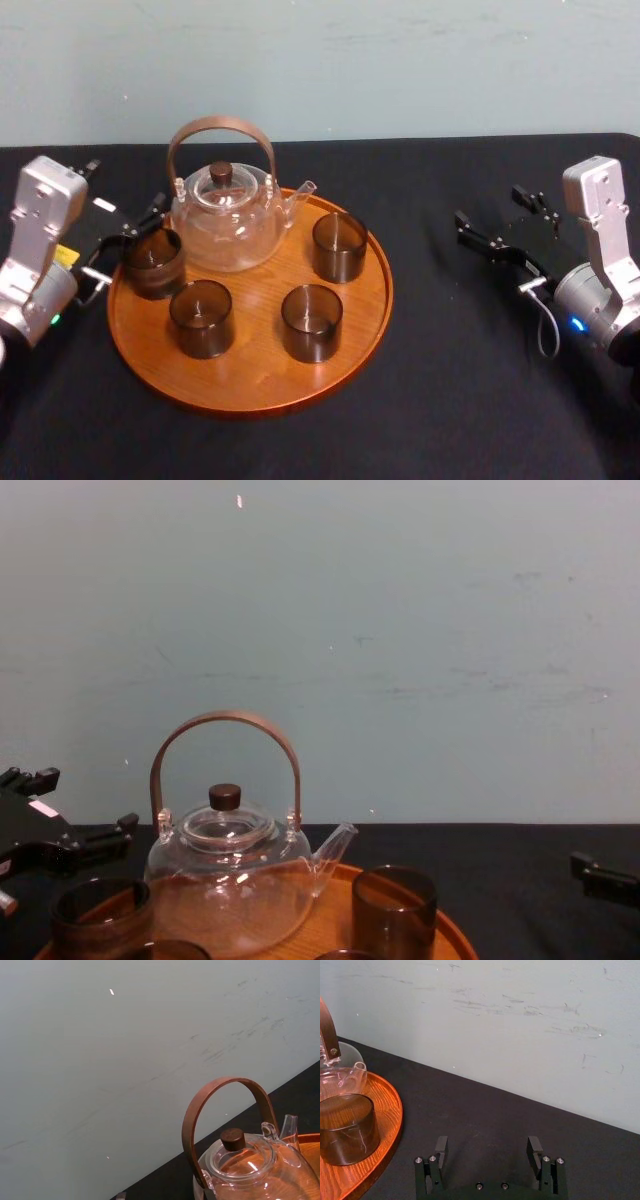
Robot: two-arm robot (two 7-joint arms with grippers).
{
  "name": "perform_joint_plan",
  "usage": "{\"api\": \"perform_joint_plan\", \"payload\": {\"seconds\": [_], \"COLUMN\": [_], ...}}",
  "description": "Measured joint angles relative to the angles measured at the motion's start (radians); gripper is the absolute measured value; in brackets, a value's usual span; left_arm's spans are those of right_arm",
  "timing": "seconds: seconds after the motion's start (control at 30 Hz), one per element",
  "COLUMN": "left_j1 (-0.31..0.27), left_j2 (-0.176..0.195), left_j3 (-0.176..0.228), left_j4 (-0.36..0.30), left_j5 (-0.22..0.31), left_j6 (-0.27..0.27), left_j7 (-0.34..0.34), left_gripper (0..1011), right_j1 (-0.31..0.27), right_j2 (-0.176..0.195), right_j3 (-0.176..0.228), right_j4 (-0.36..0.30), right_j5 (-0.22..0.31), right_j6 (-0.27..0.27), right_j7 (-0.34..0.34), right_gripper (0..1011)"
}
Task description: Pick up the glass from the table and place it on the tray.
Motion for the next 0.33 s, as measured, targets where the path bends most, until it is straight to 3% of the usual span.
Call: {"api": "perform_joint_plan", "payload": {"seconds": [0.33], "left_j1": [0.0], "left_j2": [0.0], "left_j3": [0.0], "left_j4": [0.0], "left_j5": [0.0], "left_j6": [0.0], "left_j7": [0.0], "left_gripper": [1001], "right_j1": [0.0], "right_j2": [0.0], "right_j3": [0.0], "right_j4": [0.0], "right_j5": [0.0], "right_j6": [0.0], "right_j7": [0.0], "right_gripper": [1003]}}
